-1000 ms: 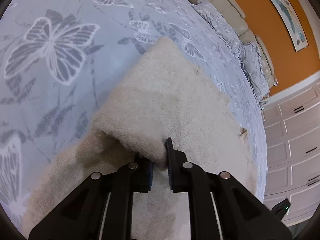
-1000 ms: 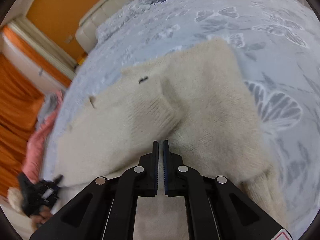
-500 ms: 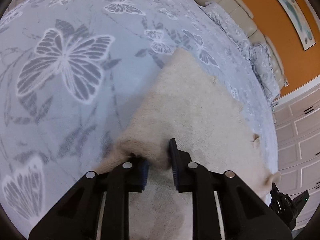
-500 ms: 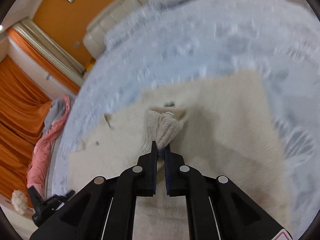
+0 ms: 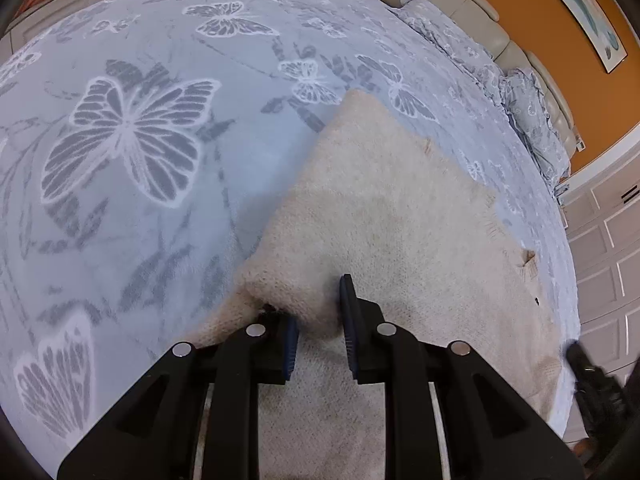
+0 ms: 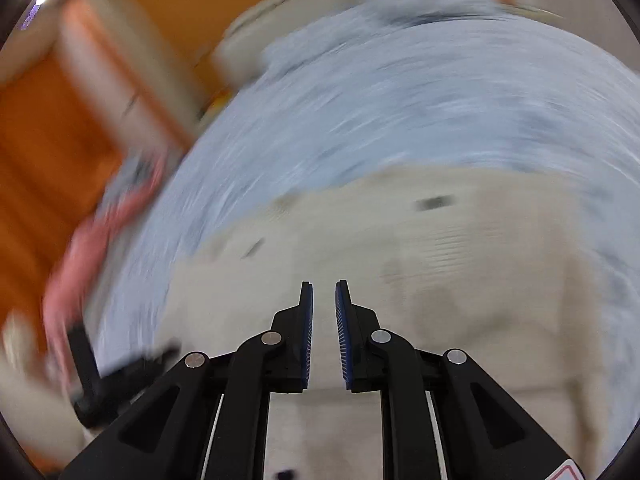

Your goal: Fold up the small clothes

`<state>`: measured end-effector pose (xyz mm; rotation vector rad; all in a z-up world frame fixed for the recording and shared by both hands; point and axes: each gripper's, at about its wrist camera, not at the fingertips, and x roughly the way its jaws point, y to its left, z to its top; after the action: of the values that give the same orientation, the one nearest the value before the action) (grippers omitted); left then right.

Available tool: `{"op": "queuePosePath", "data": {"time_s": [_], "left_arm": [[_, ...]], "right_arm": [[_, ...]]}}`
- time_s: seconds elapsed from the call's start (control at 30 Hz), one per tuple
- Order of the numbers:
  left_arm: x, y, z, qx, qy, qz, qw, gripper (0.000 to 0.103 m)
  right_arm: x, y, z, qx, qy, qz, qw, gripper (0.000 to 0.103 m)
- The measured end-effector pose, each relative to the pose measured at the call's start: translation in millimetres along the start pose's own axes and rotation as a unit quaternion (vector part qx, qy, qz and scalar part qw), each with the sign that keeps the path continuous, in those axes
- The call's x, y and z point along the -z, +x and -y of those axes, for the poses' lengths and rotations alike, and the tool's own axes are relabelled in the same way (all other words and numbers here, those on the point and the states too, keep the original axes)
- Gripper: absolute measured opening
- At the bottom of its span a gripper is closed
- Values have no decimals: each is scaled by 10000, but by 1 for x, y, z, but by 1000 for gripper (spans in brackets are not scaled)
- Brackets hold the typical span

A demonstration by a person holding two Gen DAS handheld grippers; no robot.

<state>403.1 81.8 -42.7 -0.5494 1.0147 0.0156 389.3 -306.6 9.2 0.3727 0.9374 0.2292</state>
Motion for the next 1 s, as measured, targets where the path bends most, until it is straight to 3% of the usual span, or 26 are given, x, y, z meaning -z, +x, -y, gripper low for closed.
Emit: {"op": "queuePosePath", "data": {"time_s": [0.07,0.17,0.2,0.27,0.37,0.43,0.5,0.6,0.7,0.77,0.8,0.83,0.97,1.0], "left_arm": [[-1,0,-1,19,-8,-49,10000,19],[-5,-1,-6,159,22,-162,9997,19],[-5,-2,-7,195,37,-177,9996,19],[-4,-10,-13,351,71,-226,9991,19],[9,-38,-26,481,161,-219,9985,28],[31,-68,-42,424,325,-209,9984,43],[57,-91,-57,379,401,-311,9980,47],[114,-128,-91,331,205,-733,9966,60],[152,-148,-108,69,99,-936,9955,72],[171,-154,-114,44,-52,-971,9953,73],[178,-158,-115,74,-147,-906,9957,79],[180,-158,-114,129,-201,-886,9958,89],[184,-152,-104,-31,-211,-861,9961,94],[183,-150,-101,-79,-162,-909,9957,94]], "right_arm": [[3,36,-4,319,-281,-442,9981,9],[10,35,40,929,-147,-390,9948,0],[16,17,75,894,303,-245,9952,0],[32,-32,132,1243,1014,3,9870,0],[75,-114,174,1940,1304,210,9721,18],[111,-155,186,1881,1418,112,9718,27],[156,-188,184,1772,1542,-153,9719,56],[217,-208,168,1395,1777,-644,9720,65],[272,-205,141,1013,2024,-1061,9683,69],[293,-195,129,826,2176,-1226,9648,70],[299,-186,120,722,2307,-1242,9624,72],[298,-182,111,771,2276,-1136,9640,74],[281,-159,90,382,2380,-789,9673,75],[276,-155,87,322,2387,-737,9678,69]]}}
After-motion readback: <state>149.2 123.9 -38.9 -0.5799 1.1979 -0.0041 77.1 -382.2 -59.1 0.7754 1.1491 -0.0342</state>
